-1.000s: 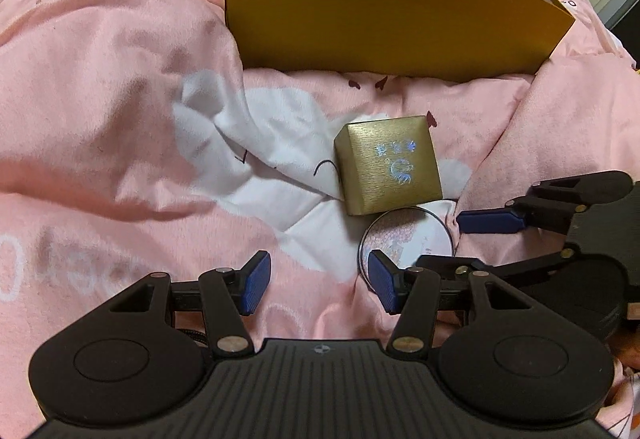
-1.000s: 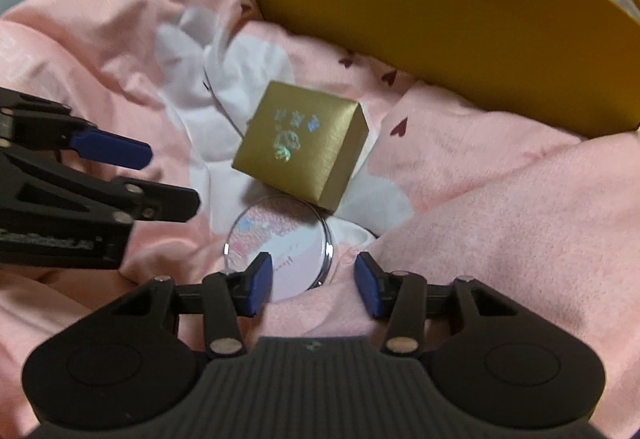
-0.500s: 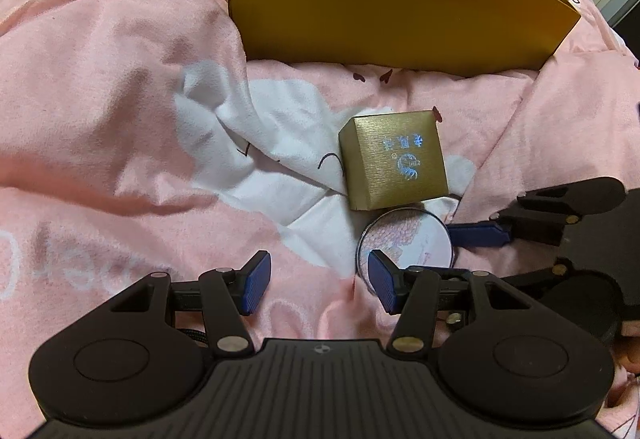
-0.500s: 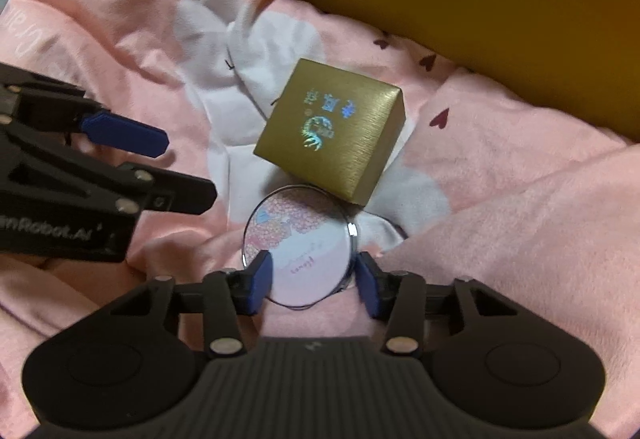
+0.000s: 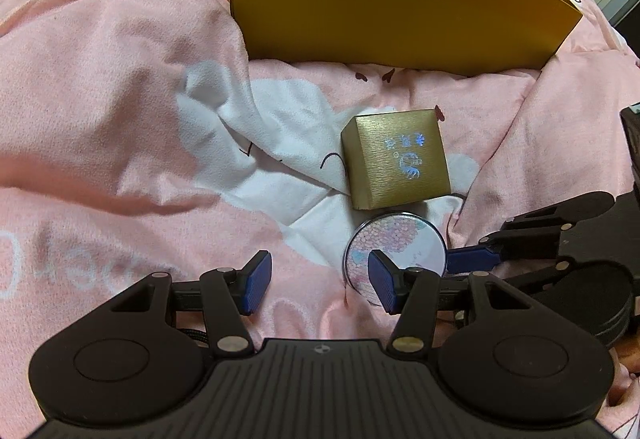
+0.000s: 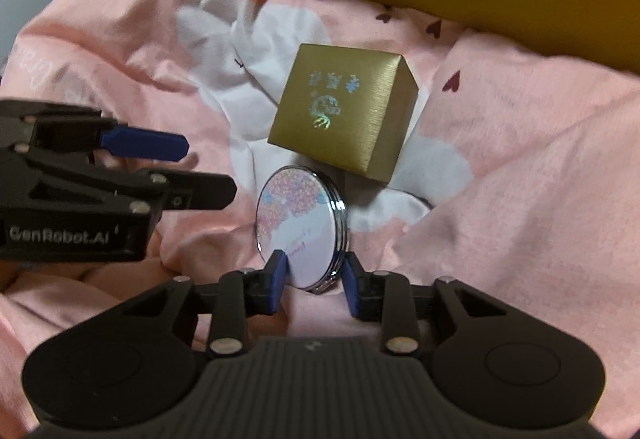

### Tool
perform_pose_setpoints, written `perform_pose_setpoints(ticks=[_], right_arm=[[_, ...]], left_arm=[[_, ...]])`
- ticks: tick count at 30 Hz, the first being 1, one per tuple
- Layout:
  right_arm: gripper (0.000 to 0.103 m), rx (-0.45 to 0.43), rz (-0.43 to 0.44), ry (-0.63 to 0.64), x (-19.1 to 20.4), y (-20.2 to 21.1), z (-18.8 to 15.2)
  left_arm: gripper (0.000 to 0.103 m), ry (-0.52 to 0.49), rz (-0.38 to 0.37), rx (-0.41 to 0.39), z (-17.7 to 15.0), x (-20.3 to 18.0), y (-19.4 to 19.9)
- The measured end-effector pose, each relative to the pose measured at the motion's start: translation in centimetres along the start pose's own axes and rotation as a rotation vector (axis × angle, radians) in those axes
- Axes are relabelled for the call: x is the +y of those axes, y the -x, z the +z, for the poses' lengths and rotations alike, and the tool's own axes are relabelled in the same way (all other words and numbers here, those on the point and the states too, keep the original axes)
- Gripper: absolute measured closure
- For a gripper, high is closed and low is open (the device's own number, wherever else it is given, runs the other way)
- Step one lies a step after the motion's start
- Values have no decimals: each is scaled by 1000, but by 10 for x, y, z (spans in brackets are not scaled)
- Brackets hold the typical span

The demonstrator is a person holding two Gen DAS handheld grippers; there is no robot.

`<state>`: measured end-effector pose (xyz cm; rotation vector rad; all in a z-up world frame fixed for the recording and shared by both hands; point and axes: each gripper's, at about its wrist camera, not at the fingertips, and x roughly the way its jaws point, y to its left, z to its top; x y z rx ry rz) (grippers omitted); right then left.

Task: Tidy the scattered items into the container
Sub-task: 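Grasp the round compact mirror with the right gripper while the left gripper grasps the gold box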

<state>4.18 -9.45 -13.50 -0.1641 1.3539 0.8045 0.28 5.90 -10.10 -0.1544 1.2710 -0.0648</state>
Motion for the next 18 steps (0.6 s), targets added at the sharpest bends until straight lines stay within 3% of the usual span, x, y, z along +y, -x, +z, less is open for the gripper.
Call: perform_pose_setpoints(ticks=[3,7,13,18], right_arm=[[79,-33,23,-20,2,9,-1],[87,-53,140,-38,5,19,0],[88,7,112,-55,8,-2,2],[88,-25,107,-70,7,-2,2]], left_arm=[[40,9,-5,-1,0,1,0],[41,10,-1,-2,1,2,0],[41,25,2,-3,0,6,-1],[45,43,-15,-27,1,11,4]])
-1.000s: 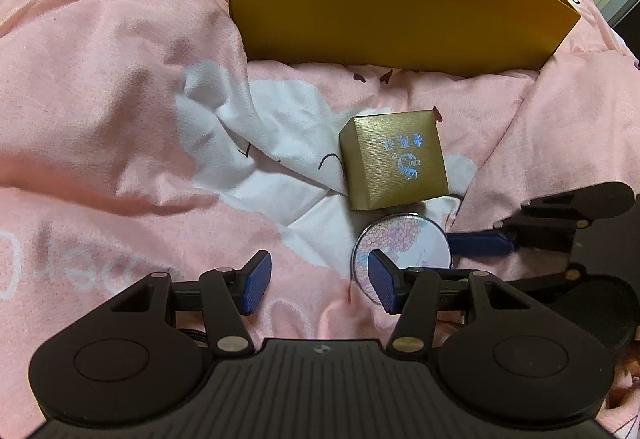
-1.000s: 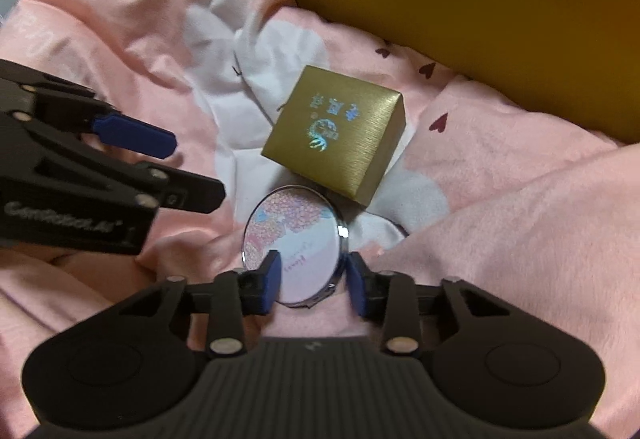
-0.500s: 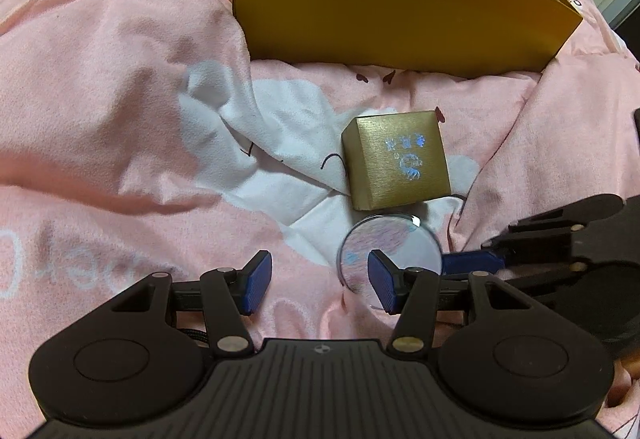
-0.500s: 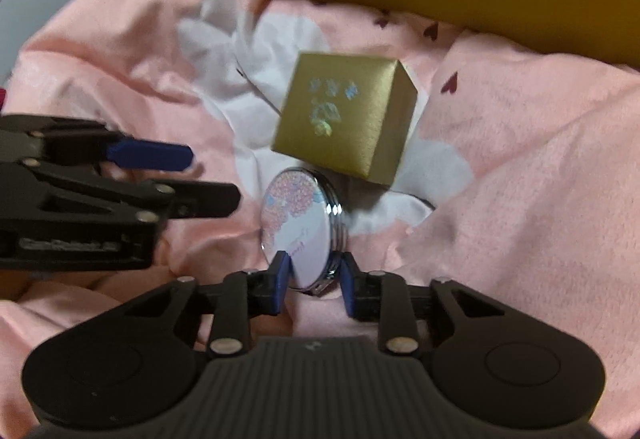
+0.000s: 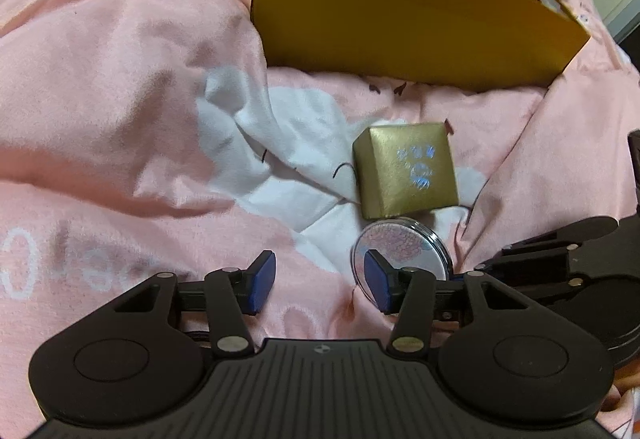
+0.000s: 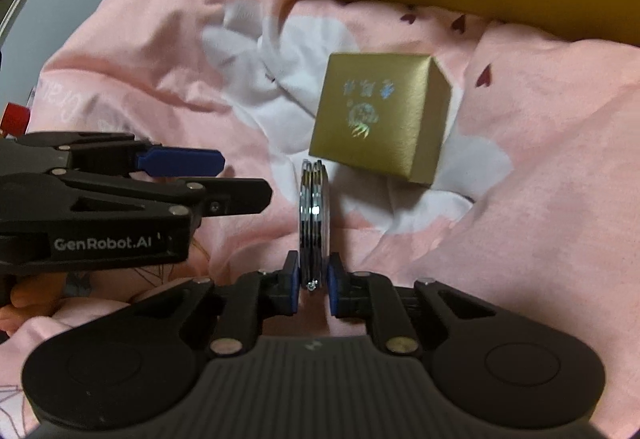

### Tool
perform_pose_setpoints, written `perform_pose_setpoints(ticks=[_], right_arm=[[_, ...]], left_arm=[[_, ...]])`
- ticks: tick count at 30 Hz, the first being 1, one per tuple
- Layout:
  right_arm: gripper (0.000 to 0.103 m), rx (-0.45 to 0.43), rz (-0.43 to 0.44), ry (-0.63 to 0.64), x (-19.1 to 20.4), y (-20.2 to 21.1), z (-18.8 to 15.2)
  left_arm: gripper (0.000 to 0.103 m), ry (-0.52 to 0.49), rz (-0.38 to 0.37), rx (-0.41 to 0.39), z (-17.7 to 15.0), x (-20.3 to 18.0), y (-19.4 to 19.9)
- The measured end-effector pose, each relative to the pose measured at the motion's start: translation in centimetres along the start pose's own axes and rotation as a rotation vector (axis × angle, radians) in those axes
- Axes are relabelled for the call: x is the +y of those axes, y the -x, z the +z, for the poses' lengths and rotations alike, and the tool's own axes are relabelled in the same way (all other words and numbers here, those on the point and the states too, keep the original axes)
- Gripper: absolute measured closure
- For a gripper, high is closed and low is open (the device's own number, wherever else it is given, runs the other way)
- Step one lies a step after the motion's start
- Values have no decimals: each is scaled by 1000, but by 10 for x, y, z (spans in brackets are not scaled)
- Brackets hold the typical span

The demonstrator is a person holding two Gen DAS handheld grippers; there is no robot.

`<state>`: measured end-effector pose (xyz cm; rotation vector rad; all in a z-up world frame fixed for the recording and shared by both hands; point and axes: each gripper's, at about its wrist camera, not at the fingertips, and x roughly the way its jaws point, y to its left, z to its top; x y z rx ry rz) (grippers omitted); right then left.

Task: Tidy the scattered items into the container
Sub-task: 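Grasp the round compact mirror with the right gripper while the left gripper grasps the gold box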

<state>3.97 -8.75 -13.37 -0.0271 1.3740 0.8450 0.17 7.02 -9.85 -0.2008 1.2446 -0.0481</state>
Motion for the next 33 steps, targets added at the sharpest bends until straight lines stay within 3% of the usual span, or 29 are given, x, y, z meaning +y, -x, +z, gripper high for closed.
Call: perform_pose_setpoints(ticks=[10,12,20,25,33], right_arm=[[88,-106,-55,-18,-13,45,-7],[88,-130,-76,-29,-19,57,-8],[88,-279,-166,-80,-42,108,8],[88,-301,-174,-152,-64,98,17],[86,-319,-189,-189,-80,77,18]], left_arm=[[45,-27,-74,-88,7,-7,10],[39,-38,-84,-101,9,-10,10],[33,-50,-110,-112,22,-24,2],[26,-39,-126,-98,32,-30,-12],[25,-53,-114,-53,38,-43,-34]])
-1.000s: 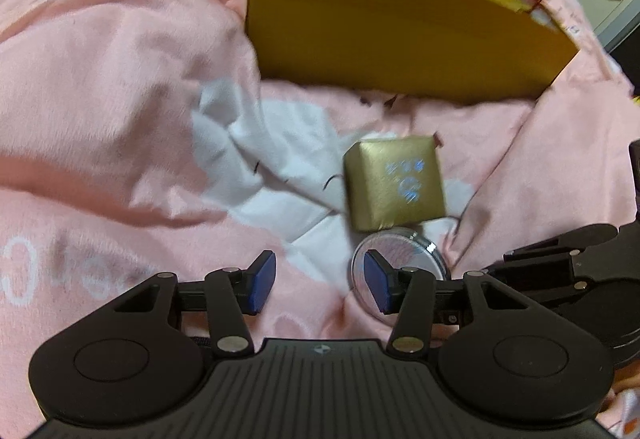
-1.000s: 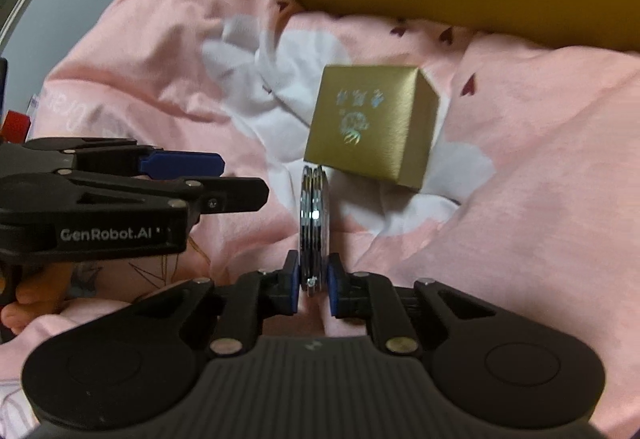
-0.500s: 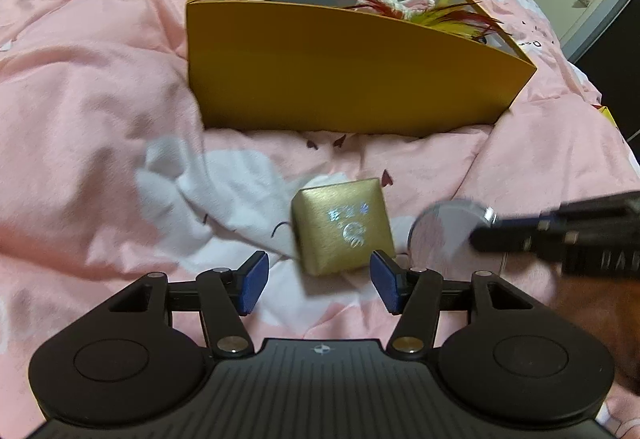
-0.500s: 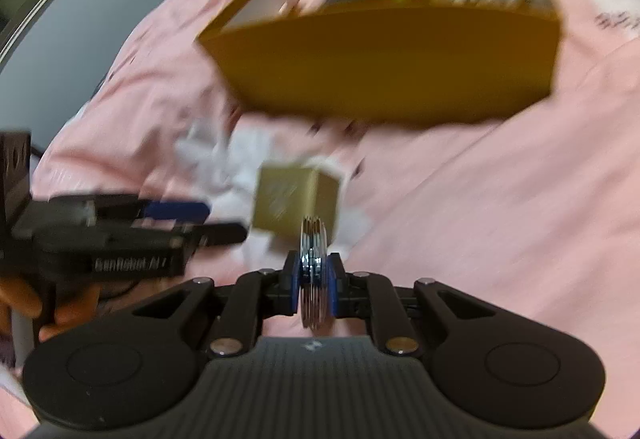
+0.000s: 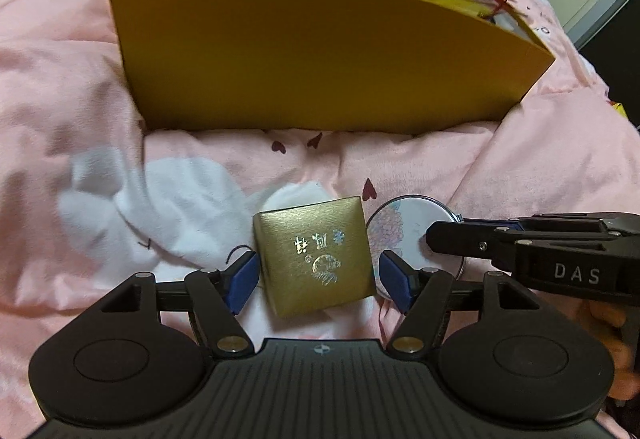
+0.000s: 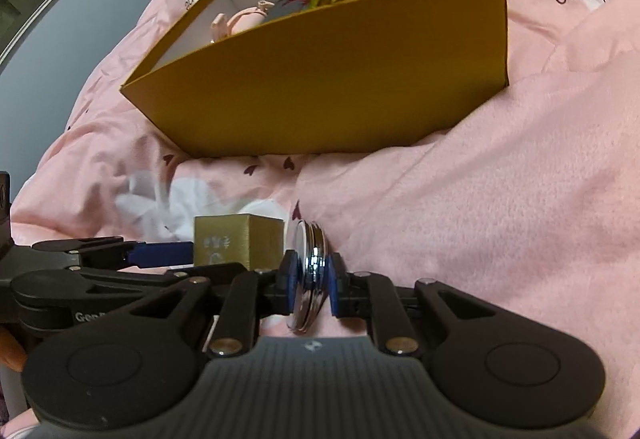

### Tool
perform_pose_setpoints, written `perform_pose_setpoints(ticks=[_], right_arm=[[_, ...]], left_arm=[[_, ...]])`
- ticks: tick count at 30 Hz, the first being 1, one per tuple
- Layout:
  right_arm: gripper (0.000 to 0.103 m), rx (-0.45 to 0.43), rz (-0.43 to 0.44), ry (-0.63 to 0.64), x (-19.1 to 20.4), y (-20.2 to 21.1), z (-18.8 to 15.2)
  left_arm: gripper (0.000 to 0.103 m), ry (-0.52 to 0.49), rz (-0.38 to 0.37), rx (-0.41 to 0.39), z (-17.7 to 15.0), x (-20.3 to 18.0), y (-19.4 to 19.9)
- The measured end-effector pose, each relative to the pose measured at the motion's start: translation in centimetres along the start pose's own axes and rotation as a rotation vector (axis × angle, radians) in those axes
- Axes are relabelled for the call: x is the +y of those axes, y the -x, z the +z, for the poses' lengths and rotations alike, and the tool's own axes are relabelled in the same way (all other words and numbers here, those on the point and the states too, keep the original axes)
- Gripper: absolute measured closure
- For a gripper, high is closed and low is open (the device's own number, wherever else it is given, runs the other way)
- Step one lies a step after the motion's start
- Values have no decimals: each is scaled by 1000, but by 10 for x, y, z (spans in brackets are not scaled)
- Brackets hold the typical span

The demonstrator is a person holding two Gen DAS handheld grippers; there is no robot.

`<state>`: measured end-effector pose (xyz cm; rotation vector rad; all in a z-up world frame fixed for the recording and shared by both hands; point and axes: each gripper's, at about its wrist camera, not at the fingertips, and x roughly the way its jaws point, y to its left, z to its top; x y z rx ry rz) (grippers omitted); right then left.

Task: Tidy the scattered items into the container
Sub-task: 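Grasp the round compact mirror with the right gripper while the left gripper grasps the gold box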

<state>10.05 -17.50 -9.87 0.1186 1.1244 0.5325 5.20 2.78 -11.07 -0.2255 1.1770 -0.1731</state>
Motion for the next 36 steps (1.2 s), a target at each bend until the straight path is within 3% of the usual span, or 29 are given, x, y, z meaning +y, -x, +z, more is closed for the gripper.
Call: perform_pose_setpoints(ticks=[18,23,31,36], right_arm=[[77,-13,37,-11,-14,-27,-7],[77,-18,41,-4,-16,-28,-7],[65,-12,66,9,-17,-30,-8],[66,4,76,10,-17,-32,-8]], left_arm=[[24,113,-51,90,-4,19,-21],[24,100,-40,105,-6,16,-22],[25,73,-43,90,-7,15,-16],[25,90,-48,93,-7,15,-18]])
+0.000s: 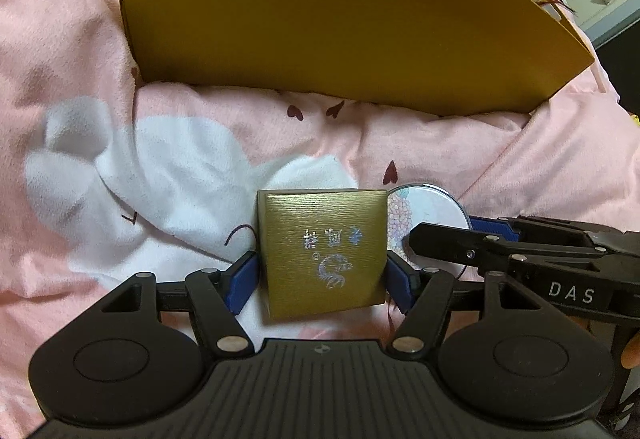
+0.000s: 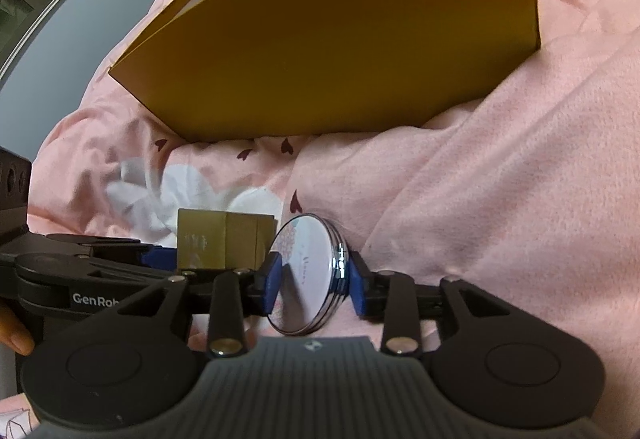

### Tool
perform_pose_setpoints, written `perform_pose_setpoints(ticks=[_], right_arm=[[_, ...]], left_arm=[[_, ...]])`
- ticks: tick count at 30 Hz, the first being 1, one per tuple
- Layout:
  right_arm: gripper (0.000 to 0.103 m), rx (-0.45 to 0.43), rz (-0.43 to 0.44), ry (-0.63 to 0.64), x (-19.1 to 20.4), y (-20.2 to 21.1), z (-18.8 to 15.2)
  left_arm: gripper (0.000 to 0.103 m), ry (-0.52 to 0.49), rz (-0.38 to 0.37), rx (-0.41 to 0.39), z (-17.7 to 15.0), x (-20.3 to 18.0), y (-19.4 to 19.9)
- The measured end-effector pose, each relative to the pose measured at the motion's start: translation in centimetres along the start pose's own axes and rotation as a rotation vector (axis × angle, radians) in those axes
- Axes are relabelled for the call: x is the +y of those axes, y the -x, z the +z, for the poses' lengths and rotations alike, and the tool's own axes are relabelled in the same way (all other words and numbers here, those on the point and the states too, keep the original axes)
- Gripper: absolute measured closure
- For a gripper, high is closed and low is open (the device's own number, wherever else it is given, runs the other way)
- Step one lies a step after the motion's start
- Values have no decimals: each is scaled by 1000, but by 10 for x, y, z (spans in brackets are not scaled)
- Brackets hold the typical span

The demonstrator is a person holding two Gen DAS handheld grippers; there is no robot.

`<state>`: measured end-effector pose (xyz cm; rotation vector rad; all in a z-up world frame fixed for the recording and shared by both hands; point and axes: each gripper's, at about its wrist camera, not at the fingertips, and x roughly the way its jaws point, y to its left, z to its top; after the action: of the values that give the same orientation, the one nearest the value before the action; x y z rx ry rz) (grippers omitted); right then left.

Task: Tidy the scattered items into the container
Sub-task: 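Grasp the round compact mirror with the right gripper while the left gripper grasps the gold box, then lift the gold box and compact mirror over the orange box with both grippers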

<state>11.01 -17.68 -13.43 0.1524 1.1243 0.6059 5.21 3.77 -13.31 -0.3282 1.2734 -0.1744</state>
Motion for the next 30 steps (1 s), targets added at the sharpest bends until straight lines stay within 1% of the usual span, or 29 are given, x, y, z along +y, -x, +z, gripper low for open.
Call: perform_pose_setpoints(ticks=[3,8,11,13,16,18,22,25,30], right_arm=[[72,-7,5,-24,-5,0,1],[72,-17,10,-24,-5,0,1],[77,-24,25,-28,-5,4,1],[82,-29,45,-44,-6,7,2],[86,-34,73,-57,-4,13,3],[87,-36,81,-55,-1,16,4],[87,-47,78,-47,4,23,6],[87,-58,76,-51,5,30,10],[87,-90,85,-21,14,47,21]], left_arm=[[26,14,-15,-22,-2,2,1],[26,23,-30,-65,-6,3,8],[27,10,-18,-110,-10,1,18],[28,6,-10,-139,-11,0,24],[29,8,-6,-168,-11,6,33],[29,10,-11,-179,0,18,36],[29,3,-20,-206,9,18,38],[29,-18,-17,-245,8,10,41],[29,-39,-46,-314,10,8,68]])
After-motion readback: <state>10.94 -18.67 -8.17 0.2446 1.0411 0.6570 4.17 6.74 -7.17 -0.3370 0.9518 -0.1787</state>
